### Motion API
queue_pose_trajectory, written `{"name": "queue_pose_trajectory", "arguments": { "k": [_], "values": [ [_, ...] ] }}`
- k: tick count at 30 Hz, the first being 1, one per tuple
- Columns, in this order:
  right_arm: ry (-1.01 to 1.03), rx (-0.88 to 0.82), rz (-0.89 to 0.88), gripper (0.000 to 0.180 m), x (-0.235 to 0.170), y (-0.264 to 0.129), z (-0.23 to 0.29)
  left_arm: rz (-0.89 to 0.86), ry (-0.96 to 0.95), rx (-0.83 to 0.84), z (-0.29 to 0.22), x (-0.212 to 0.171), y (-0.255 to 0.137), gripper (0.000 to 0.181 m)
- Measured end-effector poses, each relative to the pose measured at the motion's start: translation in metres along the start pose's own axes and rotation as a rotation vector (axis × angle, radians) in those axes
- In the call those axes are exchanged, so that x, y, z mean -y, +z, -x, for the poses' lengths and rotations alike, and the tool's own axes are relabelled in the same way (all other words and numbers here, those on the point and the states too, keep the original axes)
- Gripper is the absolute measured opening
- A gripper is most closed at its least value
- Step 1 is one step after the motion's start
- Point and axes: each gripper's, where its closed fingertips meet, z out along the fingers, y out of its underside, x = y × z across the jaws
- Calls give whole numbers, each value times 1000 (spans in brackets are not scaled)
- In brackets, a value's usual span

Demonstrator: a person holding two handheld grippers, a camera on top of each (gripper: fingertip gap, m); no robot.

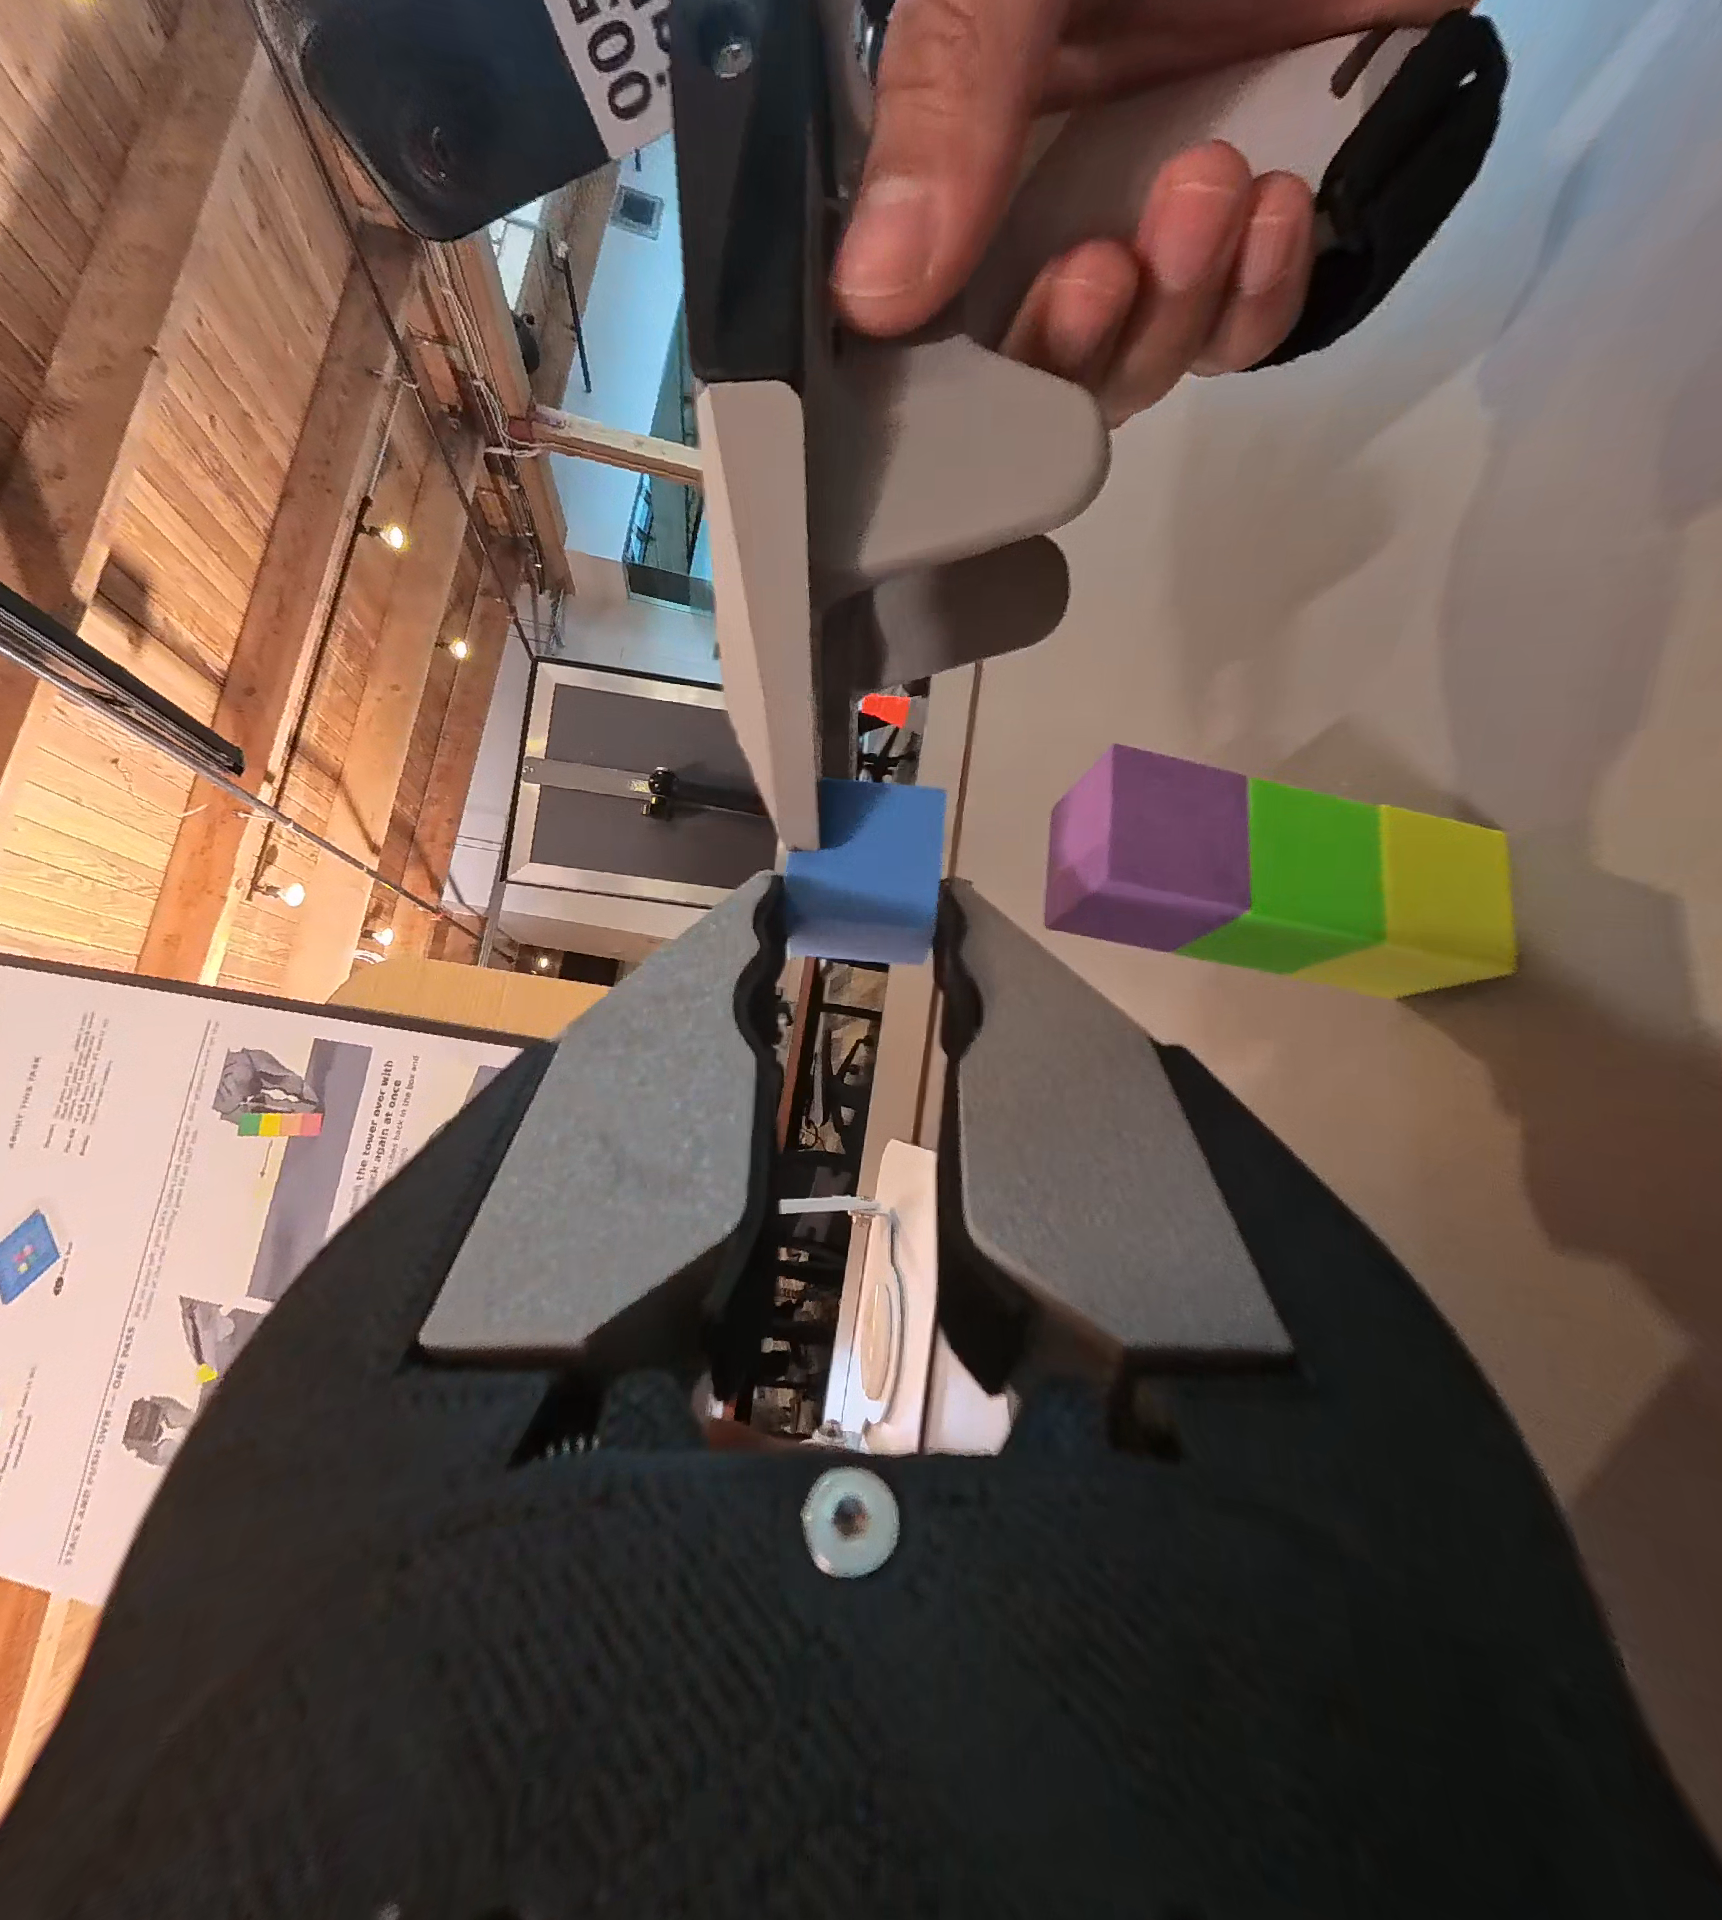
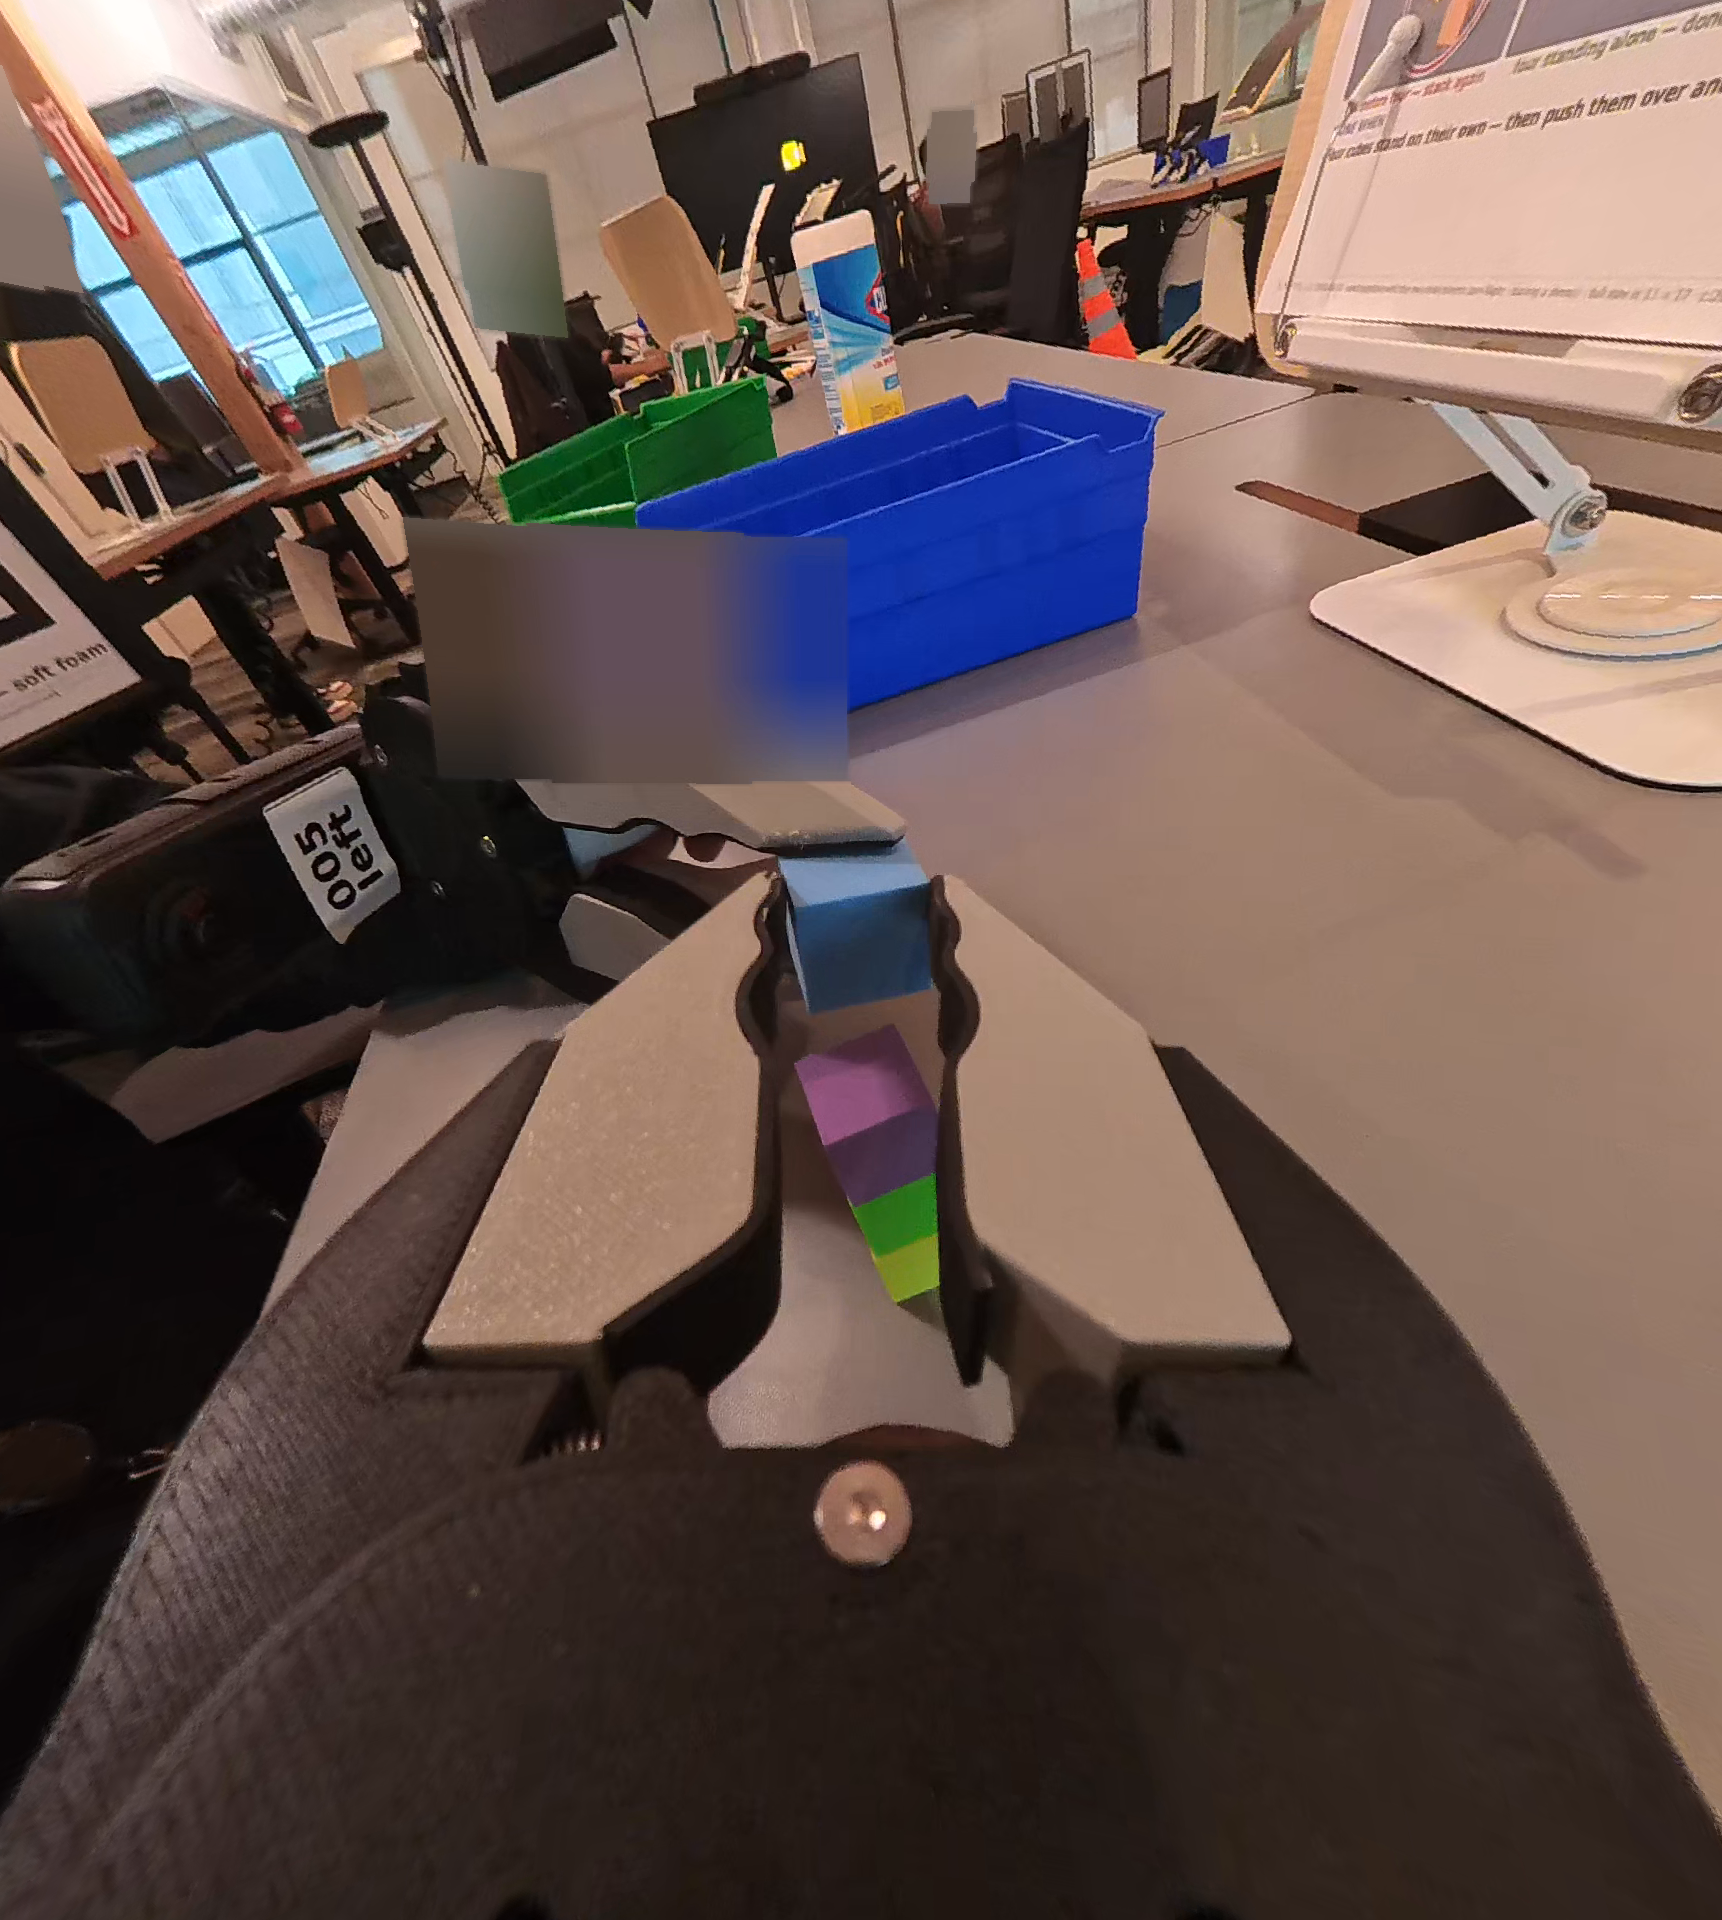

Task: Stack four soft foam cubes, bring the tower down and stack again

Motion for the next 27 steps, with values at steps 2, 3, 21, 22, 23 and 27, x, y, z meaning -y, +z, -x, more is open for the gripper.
{"name": "queue_pose_trajectory", "arguments": {
  "k": [2, 3, 21, 22, 23, 27],
  "values": [
    [-19, -2, 13, 24, -2, 0, 0, -1, 2, -3, -1, 0, 0, 26],
    [-34, -6, 17, 24, -2, -1, 0, -3, 0, 4, -2, 1, 0, 26],
    [-190, 121, -37, 24, -5, -17, 9, -29, -763, -420, -23, -39, -24, 23],
    [-193, 122, -30, 24, -7, -15, 8, -4, -817, -484, -32, -42, -25, 23],
    [-197, 124, -27, 24, -9, -14, 8, 22, -868, -553, -41, -43, -26, 25],
    [-208, 124, -14, 24, -13, -12, 7, 127, -963, -634, -58, -52, -23, 25]
  ]
}}
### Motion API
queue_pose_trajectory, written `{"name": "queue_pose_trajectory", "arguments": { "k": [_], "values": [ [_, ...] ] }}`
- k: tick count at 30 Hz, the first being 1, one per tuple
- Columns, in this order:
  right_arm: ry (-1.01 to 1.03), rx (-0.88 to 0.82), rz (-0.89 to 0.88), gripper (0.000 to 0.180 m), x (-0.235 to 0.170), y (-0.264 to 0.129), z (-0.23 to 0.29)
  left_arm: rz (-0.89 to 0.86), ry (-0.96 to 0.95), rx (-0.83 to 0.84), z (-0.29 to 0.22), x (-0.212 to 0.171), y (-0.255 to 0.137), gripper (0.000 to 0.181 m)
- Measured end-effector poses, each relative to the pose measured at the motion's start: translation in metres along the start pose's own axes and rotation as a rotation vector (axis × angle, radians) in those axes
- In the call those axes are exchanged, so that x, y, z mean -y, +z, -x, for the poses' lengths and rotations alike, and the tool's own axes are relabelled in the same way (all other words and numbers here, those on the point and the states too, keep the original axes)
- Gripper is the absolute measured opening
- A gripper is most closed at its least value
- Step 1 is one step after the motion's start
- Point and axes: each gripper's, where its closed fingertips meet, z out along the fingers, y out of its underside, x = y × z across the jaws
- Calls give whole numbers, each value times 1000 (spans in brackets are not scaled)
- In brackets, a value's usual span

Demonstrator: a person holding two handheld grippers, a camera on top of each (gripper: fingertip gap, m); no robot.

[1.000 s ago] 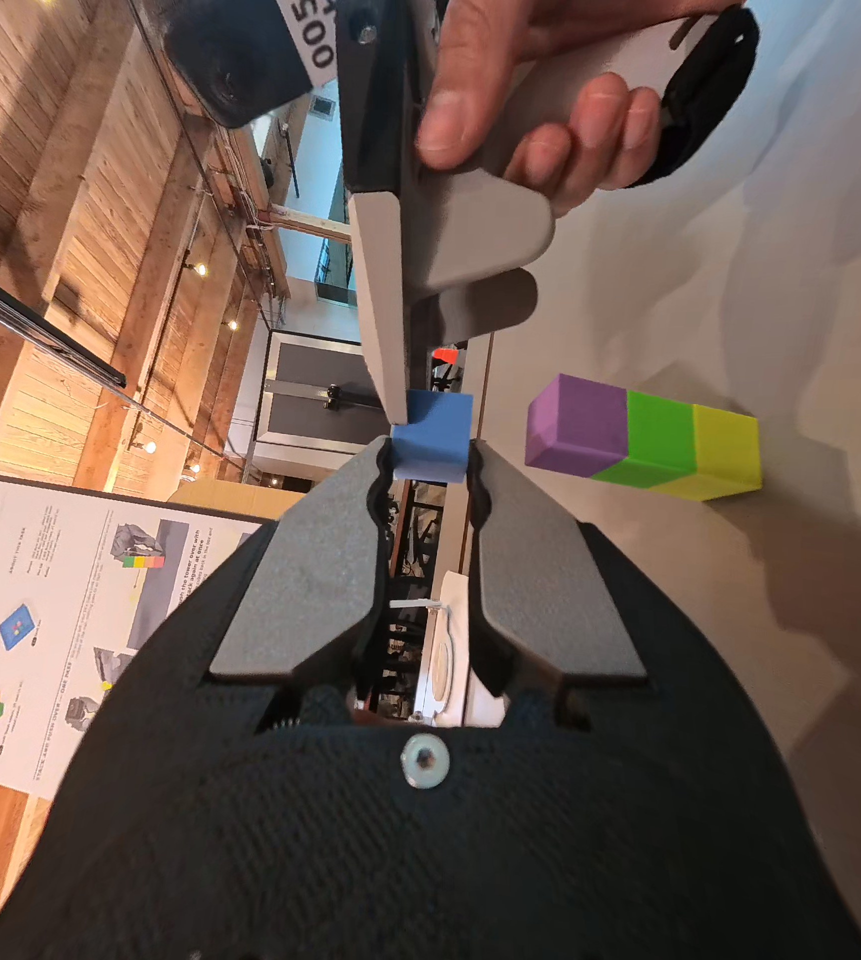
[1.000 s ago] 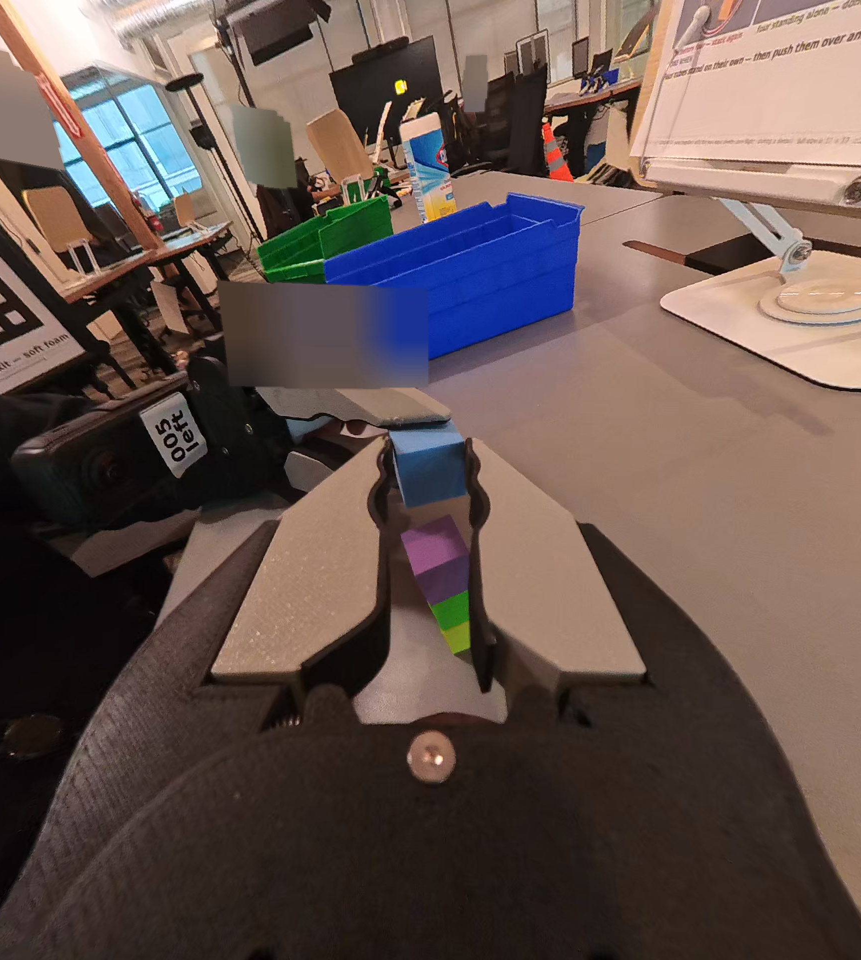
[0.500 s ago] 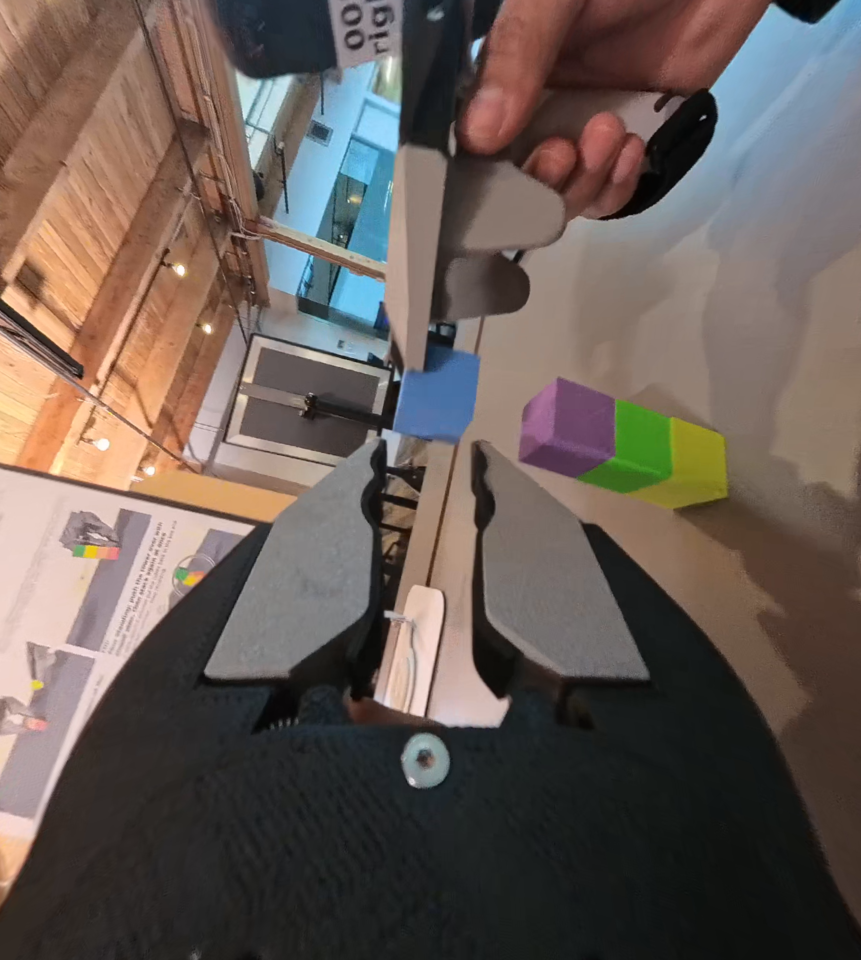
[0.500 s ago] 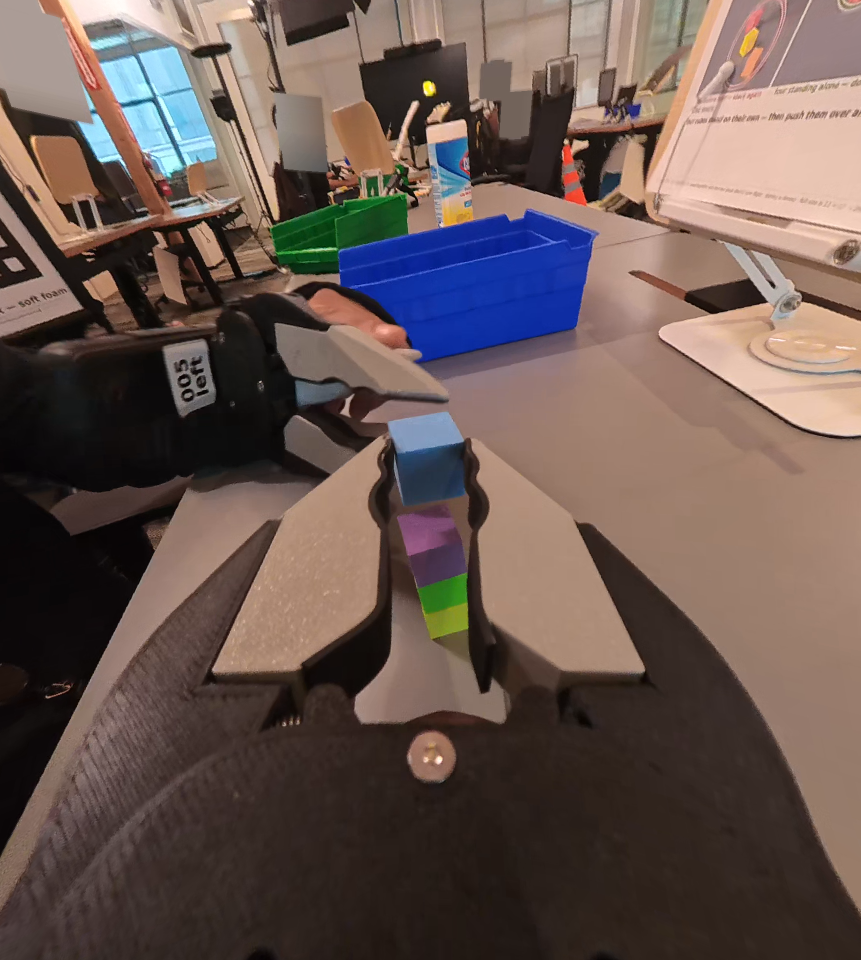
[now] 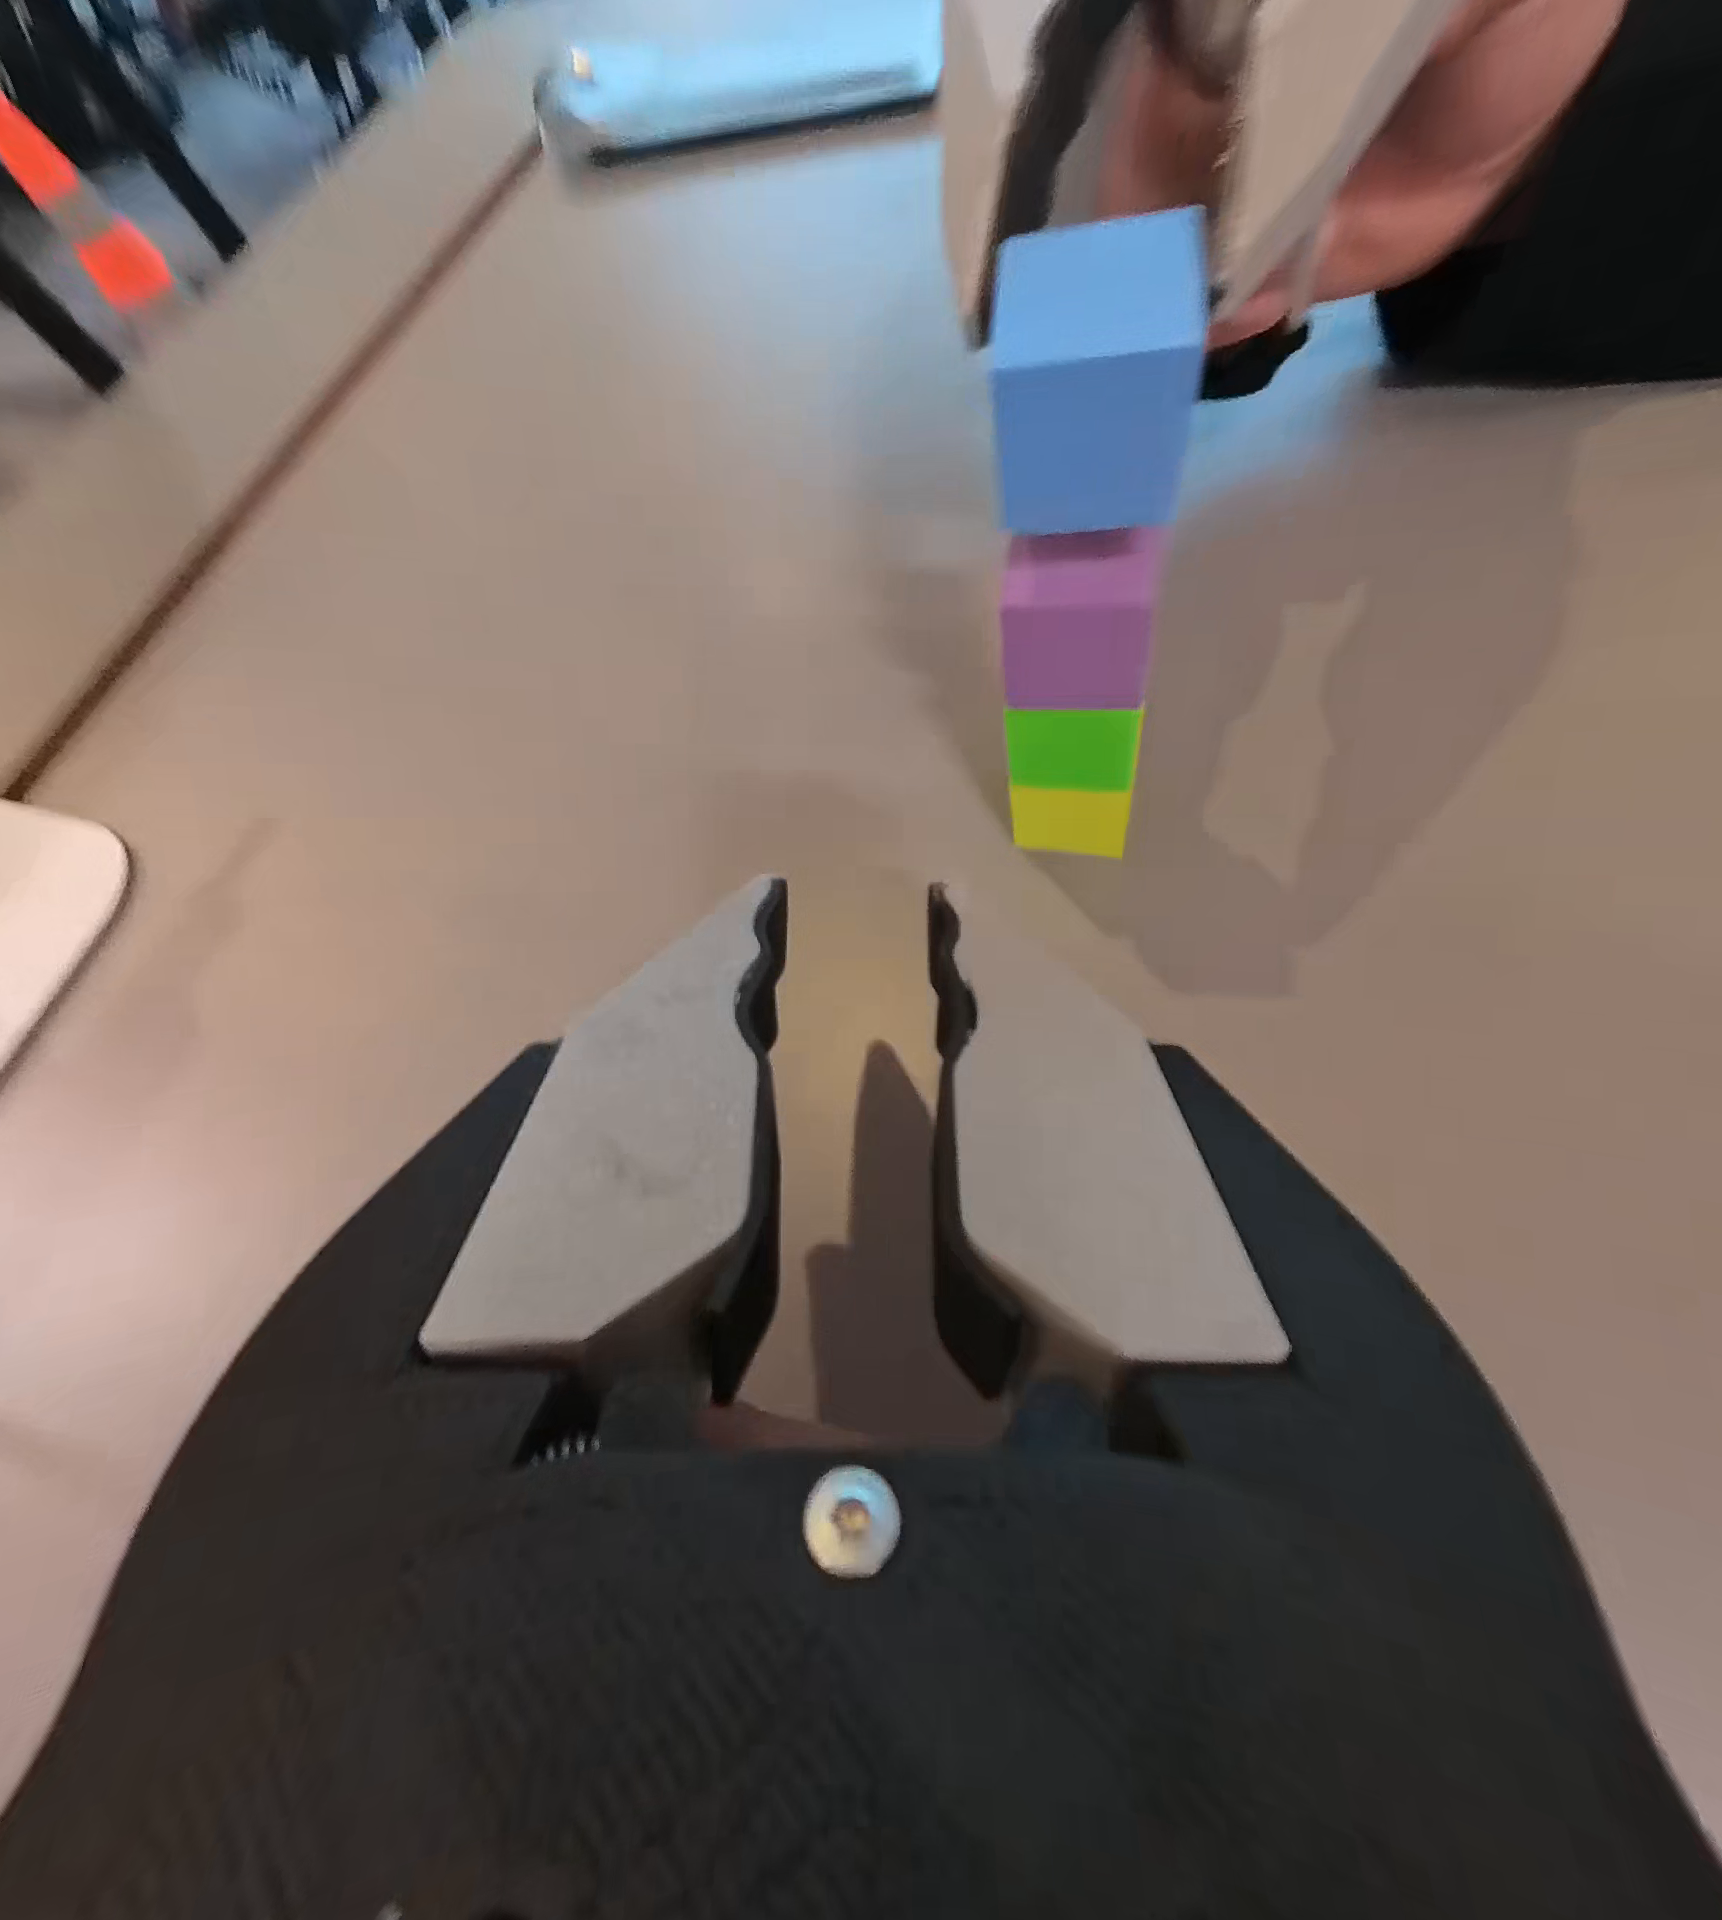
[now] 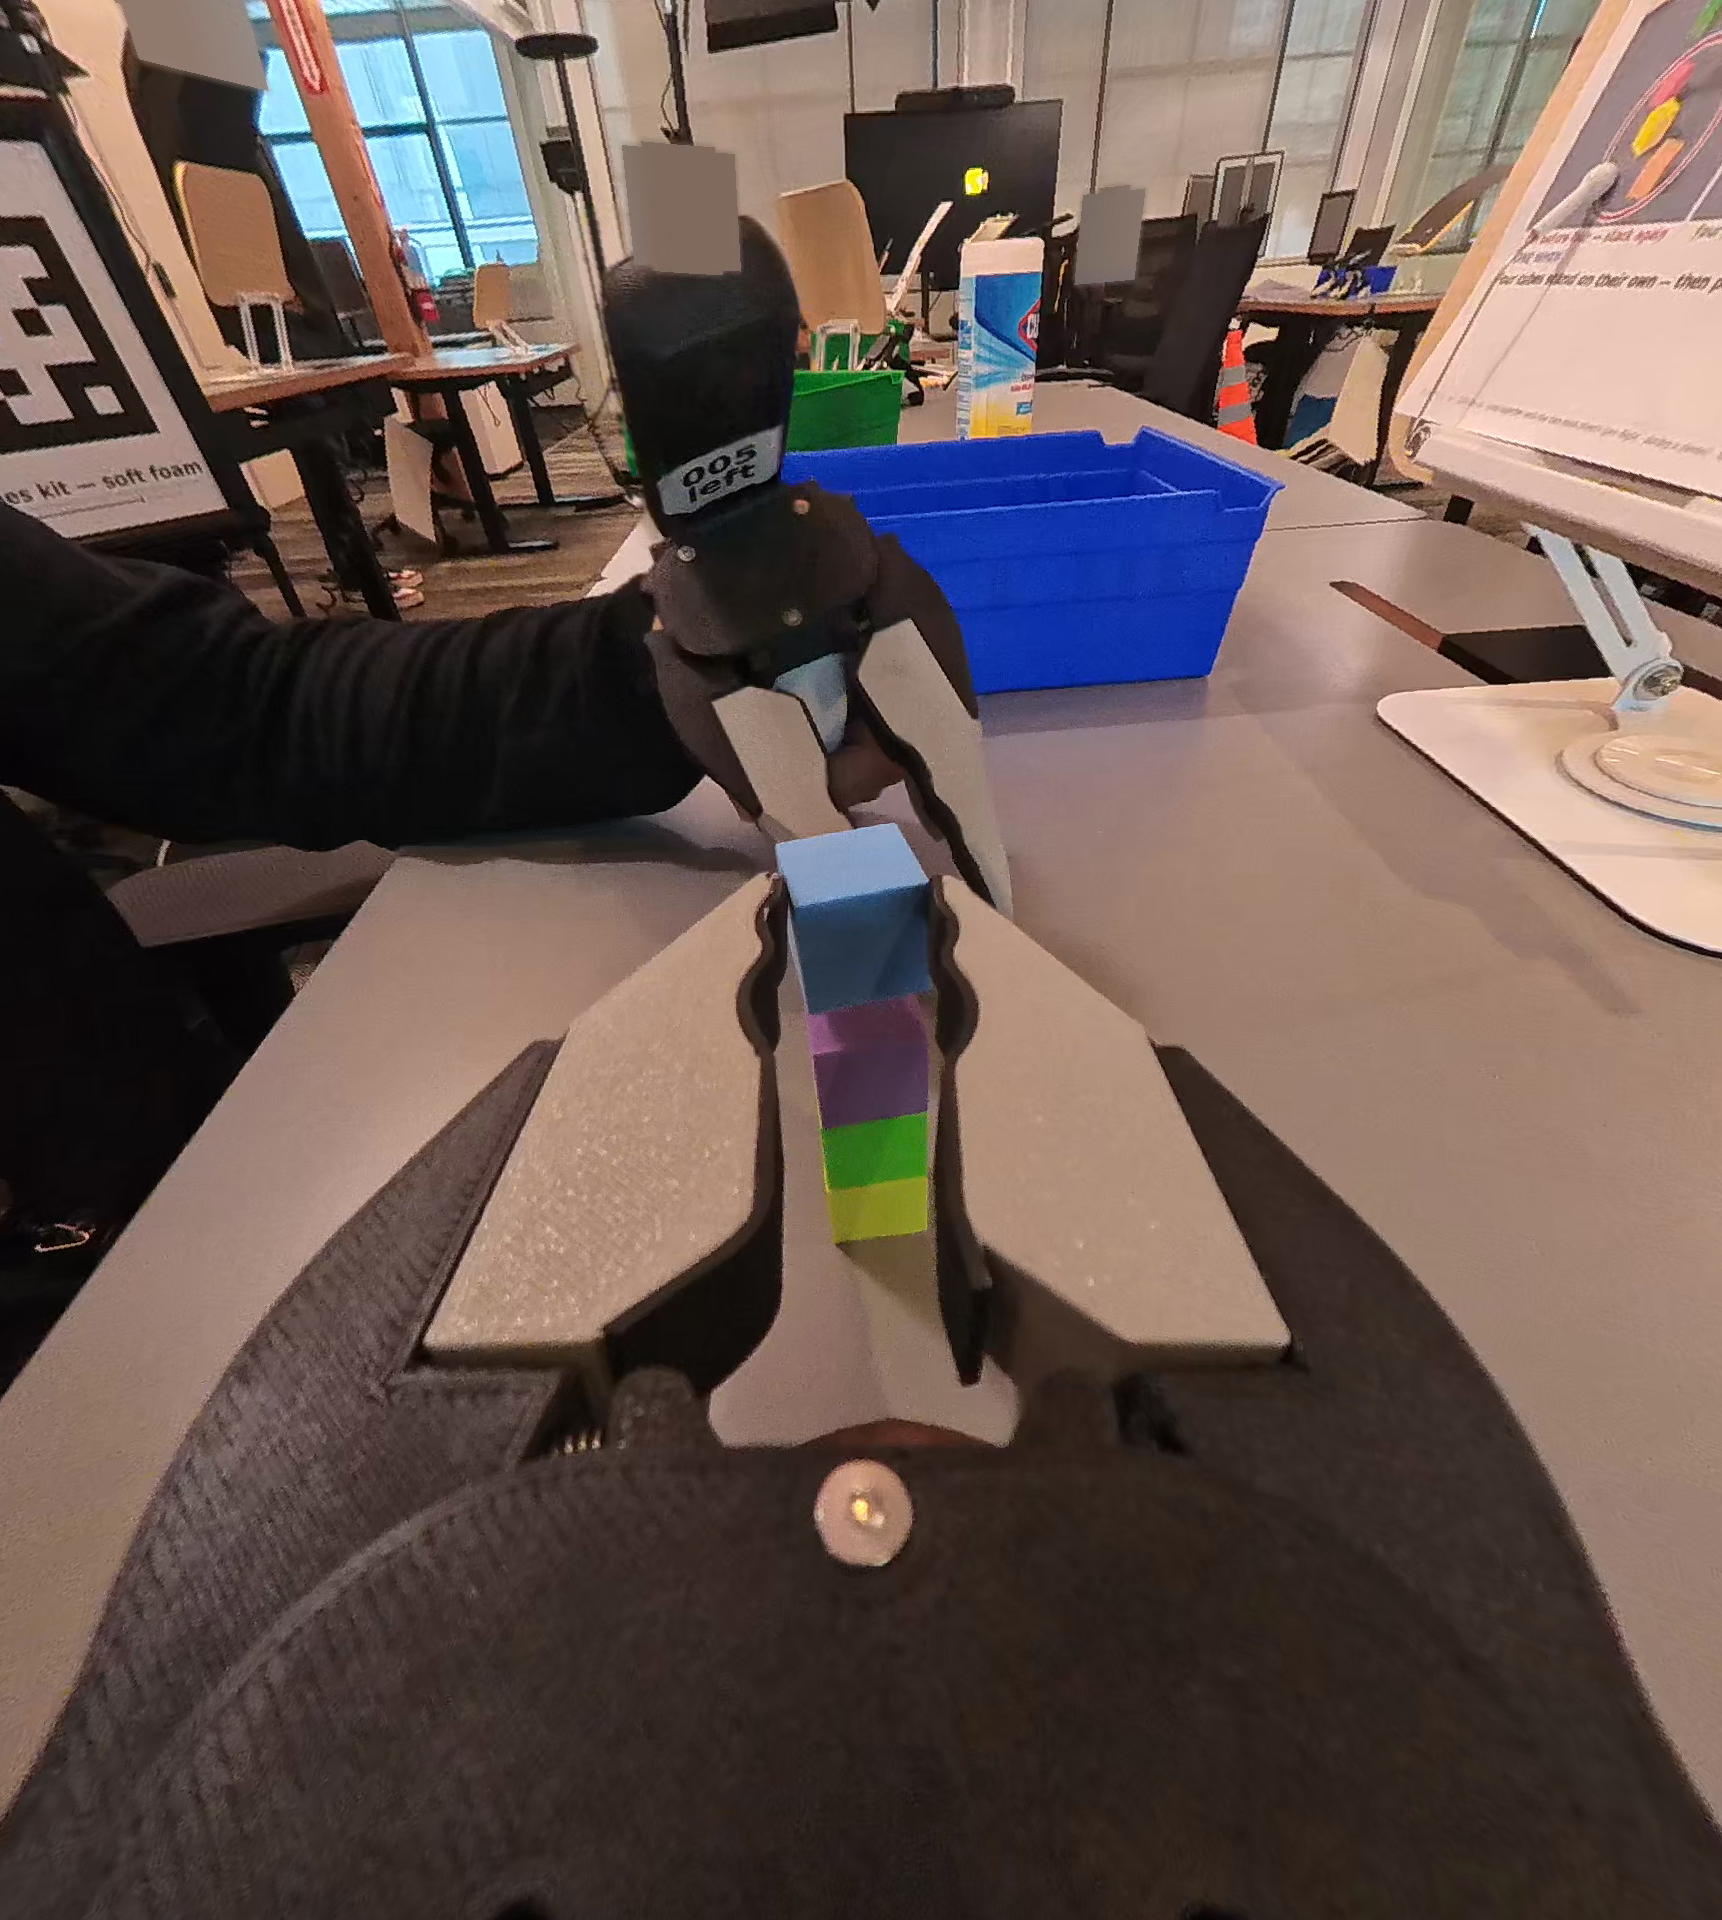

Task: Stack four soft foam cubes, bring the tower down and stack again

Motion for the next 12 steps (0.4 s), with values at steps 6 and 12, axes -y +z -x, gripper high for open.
{"name": "queue_pose_trajectory", "arguments": {
  "k": [6, 12],
  "values": [
    [3, 7, 9, 24, -3, 1, -1, 36, -57, -31, -2, -8, 5, 28],
    [-3, 1, 28, 24, -7, 4, -1, 85, -57, -75, -7, -23, 10, 30]
  ]
}}
